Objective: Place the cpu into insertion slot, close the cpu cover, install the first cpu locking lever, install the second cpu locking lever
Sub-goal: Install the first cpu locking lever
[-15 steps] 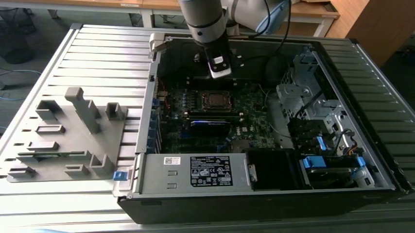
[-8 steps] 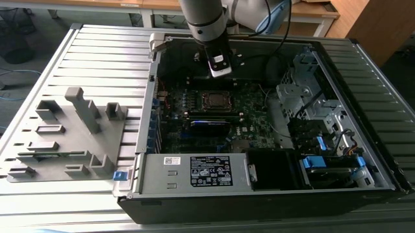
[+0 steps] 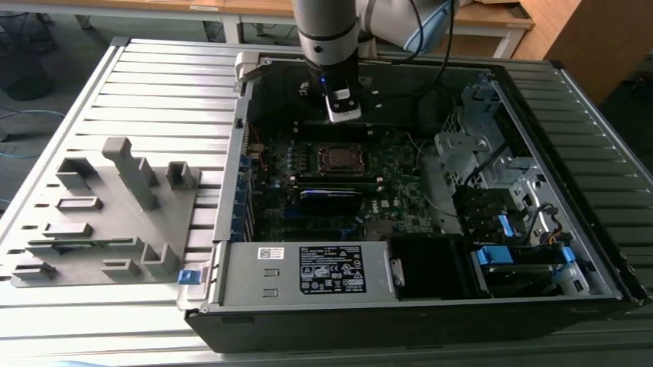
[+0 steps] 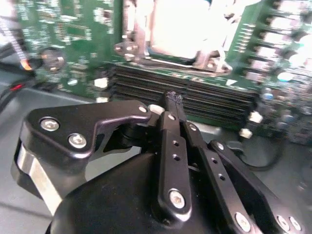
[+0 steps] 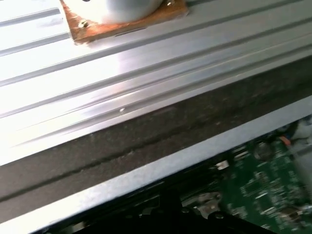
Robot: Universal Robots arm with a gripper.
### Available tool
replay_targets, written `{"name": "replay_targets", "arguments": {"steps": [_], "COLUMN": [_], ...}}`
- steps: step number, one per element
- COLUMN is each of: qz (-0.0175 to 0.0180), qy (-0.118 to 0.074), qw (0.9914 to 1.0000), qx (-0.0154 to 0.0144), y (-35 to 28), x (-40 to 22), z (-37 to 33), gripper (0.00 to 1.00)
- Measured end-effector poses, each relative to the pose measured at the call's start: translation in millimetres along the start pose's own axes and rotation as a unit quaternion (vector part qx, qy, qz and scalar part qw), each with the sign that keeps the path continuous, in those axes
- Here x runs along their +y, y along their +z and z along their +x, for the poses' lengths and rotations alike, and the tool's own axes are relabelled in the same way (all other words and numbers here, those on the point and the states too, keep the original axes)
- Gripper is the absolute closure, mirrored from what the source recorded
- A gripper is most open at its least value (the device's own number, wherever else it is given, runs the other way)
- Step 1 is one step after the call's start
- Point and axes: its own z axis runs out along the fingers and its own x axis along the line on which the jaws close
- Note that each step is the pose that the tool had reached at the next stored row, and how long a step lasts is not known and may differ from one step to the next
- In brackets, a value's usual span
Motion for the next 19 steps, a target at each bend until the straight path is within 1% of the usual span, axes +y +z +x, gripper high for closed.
{"name": "replay_targets", "arguments": {"steps": [3,4,5,8,9,10,11,12,13,14,15,17,19], "qz": [0.0142,0.0184,0.0206,0.0215,0.0253,0.0337,0.0425,0.0514,0.0593,0.0619,0.0625,0.0636,0.0650], "qy": [0.004,0.005,0.006,0.006,0.005,0.004,0.002,0.001,-0.001,-0.001,-0.001,0.000,0.000], "qw": [0.99963,0.99938,0.99927,0.99925,0.99921,0.99905,0.99877,0.99839,0.99798,0.99782,0.99776,0.99762,0.99743], "qx": [0.0229,0.0294,0.0316,0.0315,0.0300,0.0274,0.0254,0.0239,0.0228,0.0231,0.0239,0.0265,0.0301], "y": [0.3,0.6,0.7,0.5,0.6,0.6,0.6,0.6,0.7,0.8,1.1,2.0,3.1], "x": [0.2,0.2,0.2,0.2,0.2,0.3,0.2,0.2,0.2,0.3,0.8,2.9,4.7], "z": [-0.7,-0.8,-0.8,-0.8,-0.8,-0.8,-0.8,-0.8,-0.8,-1.1,-2.5,-7.8,-12.6], "gripper": [0.89,0.89,0.89,0.89,0.89,0.89,0.89,0.89,0.89,0.89,0.89,0.89,0.89]}}
